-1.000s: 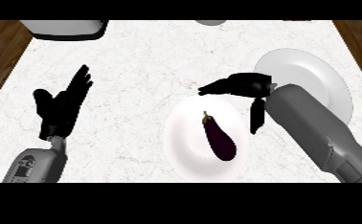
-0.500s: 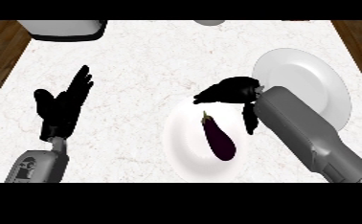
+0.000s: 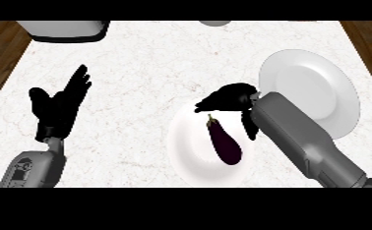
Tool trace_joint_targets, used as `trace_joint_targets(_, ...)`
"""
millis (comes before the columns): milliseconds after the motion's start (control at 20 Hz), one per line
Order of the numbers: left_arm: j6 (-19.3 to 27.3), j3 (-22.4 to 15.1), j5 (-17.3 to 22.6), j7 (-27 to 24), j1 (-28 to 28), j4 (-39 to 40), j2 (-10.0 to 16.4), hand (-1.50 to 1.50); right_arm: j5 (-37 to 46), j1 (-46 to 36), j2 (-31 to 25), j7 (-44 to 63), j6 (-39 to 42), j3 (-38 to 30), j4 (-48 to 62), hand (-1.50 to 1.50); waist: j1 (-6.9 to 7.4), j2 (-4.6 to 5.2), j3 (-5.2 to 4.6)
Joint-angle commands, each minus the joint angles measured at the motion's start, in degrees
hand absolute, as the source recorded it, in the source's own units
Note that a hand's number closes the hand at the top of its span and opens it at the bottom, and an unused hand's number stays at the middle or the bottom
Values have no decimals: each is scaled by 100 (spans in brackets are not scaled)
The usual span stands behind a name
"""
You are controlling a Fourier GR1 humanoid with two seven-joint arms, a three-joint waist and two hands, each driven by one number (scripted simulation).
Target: Pick the eggplant from the plate and place it in the plate
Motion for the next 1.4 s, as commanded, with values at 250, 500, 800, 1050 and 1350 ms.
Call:
trace_joint_targets(250,-135,86,-42,192,147,-291,-104,0,822,-128,107,-682,-348,-307,764,-150,50,11,2)
trace_joint_targets(500,-256,251,-97,-251,100,142,-131,0,1250,305,859,269,-123,-166,293,-150,7,1,0)
trace_joint_targets(800,-136,35,-261,76,-66,-108,-302,0,1487,1,592,-968,13,76,547,150,34,11,1)
trace_joint_targets(1050,-268,263,-191,-172,13,141,-200,0,1482,712,769,-606,-111,93,6,150,-33,1,-2)
trace_joint_targets(1350,-315,317,-190,98,-105,43,-199,0,1554,1018,613,-488,-615,-345,-460,150,-39,-8,0)
